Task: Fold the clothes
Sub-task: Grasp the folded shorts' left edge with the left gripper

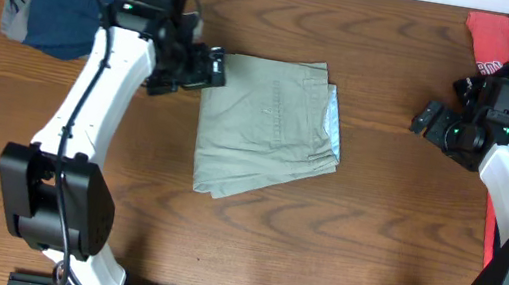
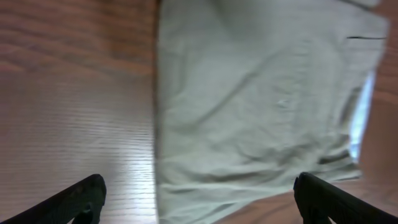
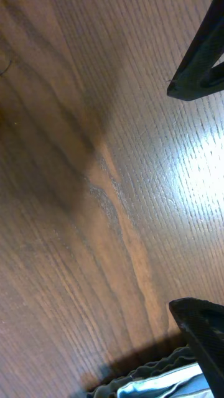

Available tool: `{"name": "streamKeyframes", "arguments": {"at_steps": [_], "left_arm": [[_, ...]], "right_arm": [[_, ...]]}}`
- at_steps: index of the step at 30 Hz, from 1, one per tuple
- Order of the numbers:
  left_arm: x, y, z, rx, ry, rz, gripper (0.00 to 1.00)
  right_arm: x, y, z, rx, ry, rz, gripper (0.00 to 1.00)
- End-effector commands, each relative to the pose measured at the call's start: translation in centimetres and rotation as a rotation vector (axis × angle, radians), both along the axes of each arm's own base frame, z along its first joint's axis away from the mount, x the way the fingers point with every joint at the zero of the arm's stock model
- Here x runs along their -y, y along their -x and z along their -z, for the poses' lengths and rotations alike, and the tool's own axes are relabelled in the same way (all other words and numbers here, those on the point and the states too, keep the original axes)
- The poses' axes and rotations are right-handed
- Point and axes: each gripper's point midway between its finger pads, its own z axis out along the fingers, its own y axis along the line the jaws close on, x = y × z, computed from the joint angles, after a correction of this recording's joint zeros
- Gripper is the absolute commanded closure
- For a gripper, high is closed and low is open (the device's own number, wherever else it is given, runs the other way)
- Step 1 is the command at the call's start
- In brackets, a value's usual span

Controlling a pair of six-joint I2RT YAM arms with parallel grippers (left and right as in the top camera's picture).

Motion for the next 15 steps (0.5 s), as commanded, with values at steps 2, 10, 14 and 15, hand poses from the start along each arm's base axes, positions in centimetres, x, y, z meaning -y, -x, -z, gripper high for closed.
{"name": "streamKeyframes", "arguments": {"at_steps": [2, 10, 14, 15], "left_arm": [[-0.6, 1.3, 3.7, -0.088, -0.016, 0.029, 0.02], [1.6, 1.9, 8.7, -0.130, 0.117, 0.072, 0.02], [1.8, 1.9, 10.8, -0.166, 0.130, 0.071, 0.02], [1.8, 1.9, 11.2, -0.175, 0.129, 0.069, 0.02]], "right_arm": [[0.2, -0.6, -0.8, 0.023, 0.005, -0.008, 0.01], [0.2, -0.6, -0.8, 0.023, 0.006, -0.008, 0.01], [0.2, -0.6, -0.8, 0.023, 0.005, -0.008, 0.01], [0.2, -0.6, -0.8, 0.023, 0.005, -0.008, 0.01]]}}
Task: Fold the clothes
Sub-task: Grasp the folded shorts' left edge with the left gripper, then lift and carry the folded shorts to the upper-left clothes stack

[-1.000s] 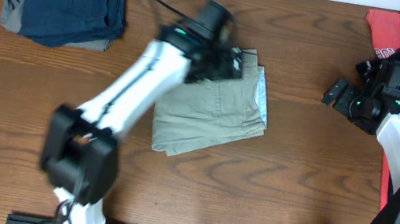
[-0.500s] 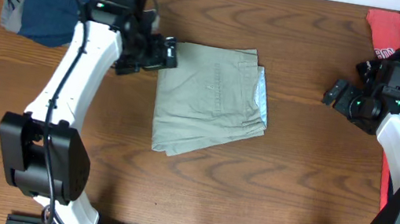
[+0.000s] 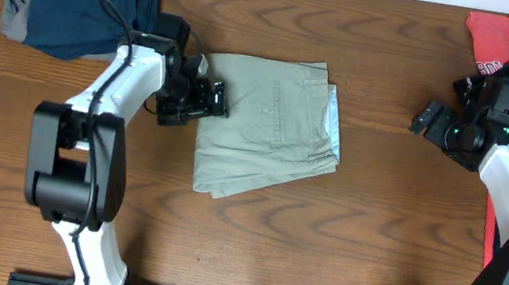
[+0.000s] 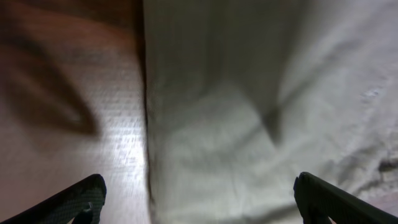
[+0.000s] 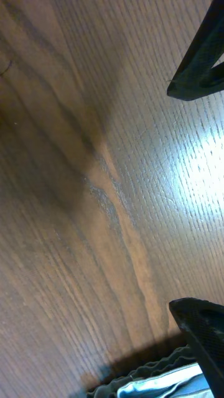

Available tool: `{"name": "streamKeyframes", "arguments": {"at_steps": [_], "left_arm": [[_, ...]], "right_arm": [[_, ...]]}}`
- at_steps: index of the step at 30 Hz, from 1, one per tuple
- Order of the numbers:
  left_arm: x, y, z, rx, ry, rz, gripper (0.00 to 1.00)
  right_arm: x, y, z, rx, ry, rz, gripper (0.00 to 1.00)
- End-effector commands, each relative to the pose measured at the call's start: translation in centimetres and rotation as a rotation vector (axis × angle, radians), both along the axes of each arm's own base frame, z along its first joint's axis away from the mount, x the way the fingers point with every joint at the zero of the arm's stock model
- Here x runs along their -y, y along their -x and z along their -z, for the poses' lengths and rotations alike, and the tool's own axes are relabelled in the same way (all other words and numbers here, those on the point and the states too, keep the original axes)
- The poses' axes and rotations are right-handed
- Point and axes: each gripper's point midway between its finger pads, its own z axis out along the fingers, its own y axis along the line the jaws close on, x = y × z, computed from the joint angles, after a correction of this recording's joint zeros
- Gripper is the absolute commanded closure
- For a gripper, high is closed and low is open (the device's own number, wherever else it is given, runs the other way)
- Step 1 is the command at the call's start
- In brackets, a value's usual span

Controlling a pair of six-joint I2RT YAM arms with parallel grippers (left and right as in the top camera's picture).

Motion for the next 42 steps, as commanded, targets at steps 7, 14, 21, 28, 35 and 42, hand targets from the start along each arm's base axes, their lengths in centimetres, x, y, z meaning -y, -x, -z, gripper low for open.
{"name": "streamKeyframes", "arguments": {"at_steps": [7, 14, 21, 28, 35, 42], "left_arm": [[2.0, 0.3, 3.1, -0.076, 0.133, 0.016, 0.02], [4.4, -0.2, 3.8, -0.077, 0.278, 0.031, 0.02], [5.3, -0.6, 4.7, -0.056, 0.277, 0.053, 0.19], [5.2, -0.7, 4.7, -0.078, 0.277, 0.010, 0.43], [5.2, -0.8, 4.6, -0.075, 0.278, 0.010, 0.94], [4.0, -1.9, 4.2, -0.064, 0.188, -0.009, 0.94]], "right_arm": [[0.2, -0.6, -0.8, 0.023, 0.005, -0.008, 0.01], [0.2, -0.6, -0.8, 0.023, 0.005, -0.008, 0.01], [0.2, -0.6, -0.8, 0.023, 0.006, -0.008, 0.01], [0.2, -0.6, -0.8, 0.023, 0.005, -0.008, 0.01], [0.2, -0.6, -0.8, 0.023, 0.005, -0.008, 0.01], [0.2, -0.6, -0.8, 0.023, 0.006, -0.008, 0.01]]}}
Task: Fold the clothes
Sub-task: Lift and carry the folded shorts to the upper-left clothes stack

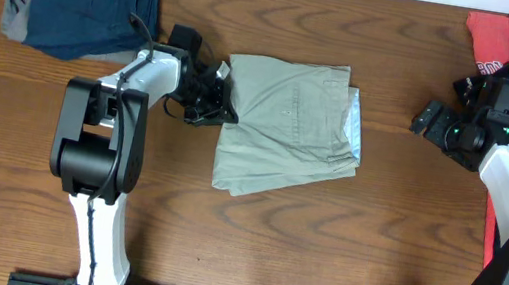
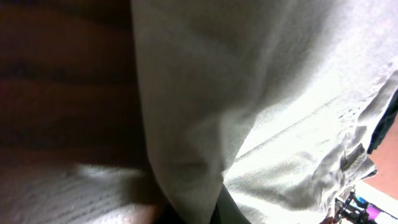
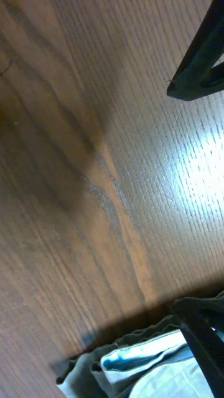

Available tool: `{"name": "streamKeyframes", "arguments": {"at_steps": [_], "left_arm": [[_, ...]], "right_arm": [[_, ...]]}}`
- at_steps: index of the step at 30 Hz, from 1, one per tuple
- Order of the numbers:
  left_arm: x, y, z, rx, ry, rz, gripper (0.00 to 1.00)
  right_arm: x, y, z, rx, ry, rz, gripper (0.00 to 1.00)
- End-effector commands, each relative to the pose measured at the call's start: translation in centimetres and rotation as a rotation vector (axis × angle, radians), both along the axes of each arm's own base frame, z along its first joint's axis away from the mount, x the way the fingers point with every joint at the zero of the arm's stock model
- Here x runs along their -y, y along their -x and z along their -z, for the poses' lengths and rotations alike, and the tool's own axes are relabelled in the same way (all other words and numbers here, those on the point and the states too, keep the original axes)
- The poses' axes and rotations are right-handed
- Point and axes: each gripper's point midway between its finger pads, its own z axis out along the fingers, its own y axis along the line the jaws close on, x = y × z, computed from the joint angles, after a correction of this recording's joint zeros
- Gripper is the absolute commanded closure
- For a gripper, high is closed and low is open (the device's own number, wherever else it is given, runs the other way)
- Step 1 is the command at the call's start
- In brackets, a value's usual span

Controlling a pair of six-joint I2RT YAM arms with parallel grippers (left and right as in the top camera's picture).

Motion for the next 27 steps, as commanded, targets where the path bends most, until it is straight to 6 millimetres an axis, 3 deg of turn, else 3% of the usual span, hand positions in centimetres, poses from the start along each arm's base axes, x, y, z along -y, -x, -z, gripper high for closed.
{"name": "streamKeyframes", "arguments": {"at_steps": [1, 6, 13, 17, 21, 27], "left_arm": [[-1.8, -0.7, 0.7, -0.013, -0.133, -0.020, 0.94], [-4.4, -3.3, -2.3, 0.038, -0.287, -0.020, 0.94], [-7.9, -7.9, -8.4, 0.190, -0.414, -0.058, 0.94], [-10.9, -10.6, -11.1, 0.284, -0.490, -0.127, 0.94], [-13.2, -12.2, -13.1, 0.355, -0.524, -0.161, 0.94], [-18.6, -14.0, -16.4, 0.459, -0.748, -0.203, 0.94]], "right_arm": [[0.2, -0.6, -0.8, 0.023, 0.006, -0.008, 0.01], [0.2, -0.6, -0.8, 0.023, 0.006, -0.008, 0.01], [0.2, -0.6, -0.8, 0.023, 0.006, -0.008, 0.01], [0.2, -0.6, -0.8, 0.023, 0.006, -0.008, 0.01], [0.2, -0.6, -0.8, 0.023, 0.006, -0.008, 0.01], [0.2, -0.6, -0.8, 0.023, 0.006, -0.008, 0.01]]}}
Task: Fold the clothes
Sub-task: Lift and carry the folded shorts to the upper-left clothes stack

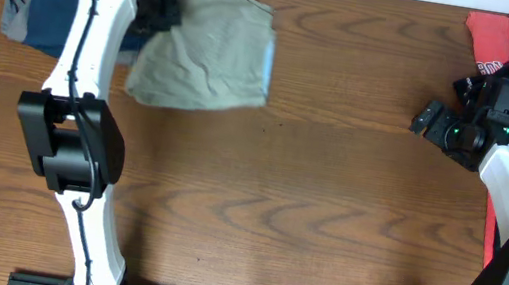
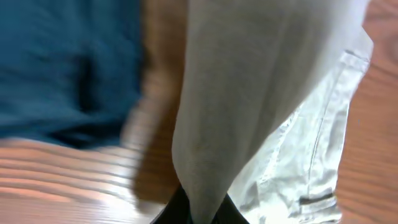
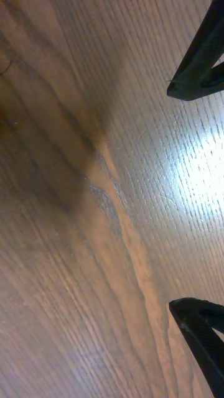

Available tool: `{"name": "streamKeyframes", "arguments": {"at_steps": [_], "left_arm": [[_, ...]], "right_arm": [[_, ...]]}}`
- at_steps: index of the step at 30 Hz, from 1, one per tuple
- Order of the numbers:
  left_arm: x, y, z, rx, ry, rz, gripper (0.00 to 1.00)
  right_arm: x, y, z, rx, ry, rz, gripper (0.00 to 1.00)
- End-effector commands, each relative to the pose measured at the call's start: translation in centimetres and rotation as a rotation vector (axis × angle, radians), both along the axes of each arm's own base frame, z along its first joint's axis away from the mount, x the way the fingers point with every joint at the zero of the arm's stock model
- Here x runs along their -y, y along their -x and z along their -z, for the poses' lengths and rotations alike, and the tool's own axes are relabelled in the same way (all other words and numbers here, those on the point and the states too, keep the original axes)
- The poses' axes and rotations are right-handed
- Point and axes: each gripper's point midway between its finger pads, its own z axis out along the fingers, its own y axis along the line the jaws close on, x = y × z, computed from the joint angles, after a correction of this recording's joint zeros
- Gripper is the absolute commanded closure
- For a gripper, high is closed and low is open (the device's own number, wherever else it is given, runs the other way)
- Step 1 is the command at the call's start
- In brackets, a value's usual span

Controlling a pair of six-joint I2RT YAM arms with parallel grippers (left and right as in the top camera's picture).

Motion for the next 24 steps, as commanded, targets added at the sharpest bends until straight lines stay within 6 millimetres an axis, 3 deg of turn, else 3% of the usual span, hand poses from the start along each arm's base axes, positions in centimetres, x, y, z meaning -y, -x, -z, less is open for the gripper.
{"name": "streamKeyframes", "arguments": {"at_steps": [1, 7, 12, 24], "left_arm": [[-4.0, -1.4, -2.5, 0.073, -0.208, -0.020, 0.94], [-6.7, -2.4, -4.1, 0.122, -0.372, -0.008, 0.94], [-6.9, -3.2, -5.0, 0.162, -0.397, 0.014, 0.94], [-8.5, -4.5, -10.1, 0.279, -0.481, -0.059, 0.94]], "right_arm": [[0.2, -0.6, -0.8, 0.022, 0.006, -0.008, 0.01], [0.2, -0.6, -0.8, 0.022, 0.006, -0.008, 0.01], [0.2, -0.6, -0.8, 0.022, 0.006, -0.008, 0.01], [0.2, -0.6, -0.8, 0.022, 0.006, -0.008, 0.01]]}}
